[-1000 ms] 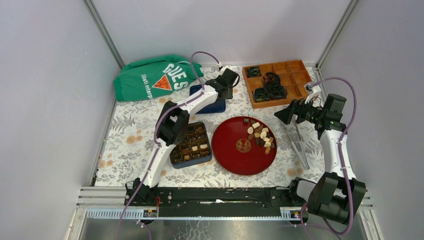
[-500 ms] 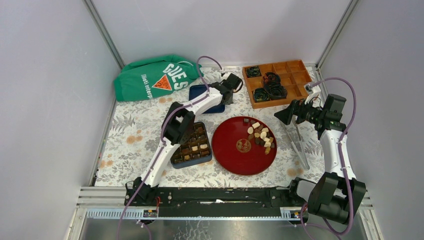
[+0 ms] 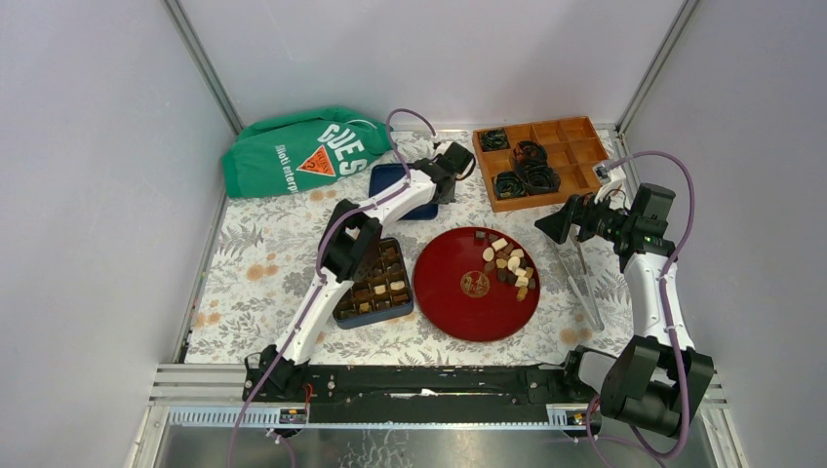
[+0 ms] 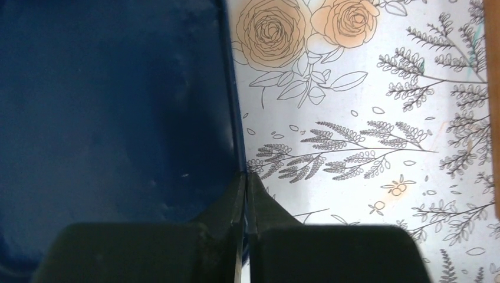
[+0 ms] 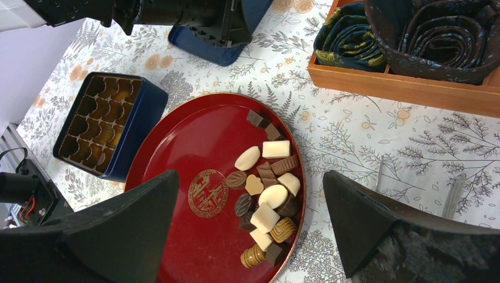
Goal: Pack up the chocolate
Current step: Pick up the box lid from the center of the board.
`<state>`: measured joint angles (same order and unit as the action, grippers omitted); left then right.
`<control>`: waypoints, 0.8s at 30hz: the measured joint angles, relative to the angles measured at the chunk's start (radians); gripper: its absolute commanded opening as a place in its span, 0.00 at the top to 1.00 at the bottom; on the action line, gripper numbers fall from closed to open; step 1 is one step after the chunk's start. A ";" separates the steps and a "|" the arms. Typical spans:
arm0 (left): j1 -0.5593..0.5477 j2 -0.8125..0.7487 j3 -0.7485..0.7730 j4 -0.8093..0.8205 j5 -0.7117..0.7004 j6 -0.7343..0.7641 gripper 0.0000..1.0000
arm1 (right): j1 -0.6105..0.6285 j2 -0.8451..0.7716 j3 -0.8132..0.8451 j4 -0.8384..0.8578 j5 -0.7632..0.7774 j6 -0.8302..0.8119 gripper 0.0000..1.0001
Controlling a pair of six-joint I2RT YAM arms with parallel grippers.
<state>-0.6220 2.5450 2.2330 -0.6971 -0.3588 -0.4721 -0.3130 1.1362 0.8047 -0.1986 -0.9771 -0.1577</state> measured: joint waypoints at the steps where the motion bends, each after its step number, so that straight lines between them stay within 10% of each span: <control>1: 0.000 0.001 0.002 -0.003 0.000 0.002 1.00 | 0.000 0.000 0.000 0.000 0.000 0.000 0.00; 12: 0.000 -0.028 -0.031 0.000 0.013 0.059 1.00 | 0.000 0.000 0.000 -0.003 -0.002 -0.002 0.00; 24: 0.002 -0.402 -0.290 0.108 0.139 0.168 1.00 | 0.001 0.000 0.000 -0.002 -0.018 -0.008 0.00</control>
<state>-0.6205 2.1429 1.9434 -0.5896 -0.2199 -0.3042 -0.3122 1.1362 0.8047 -0.2005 -0.9951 -0.1658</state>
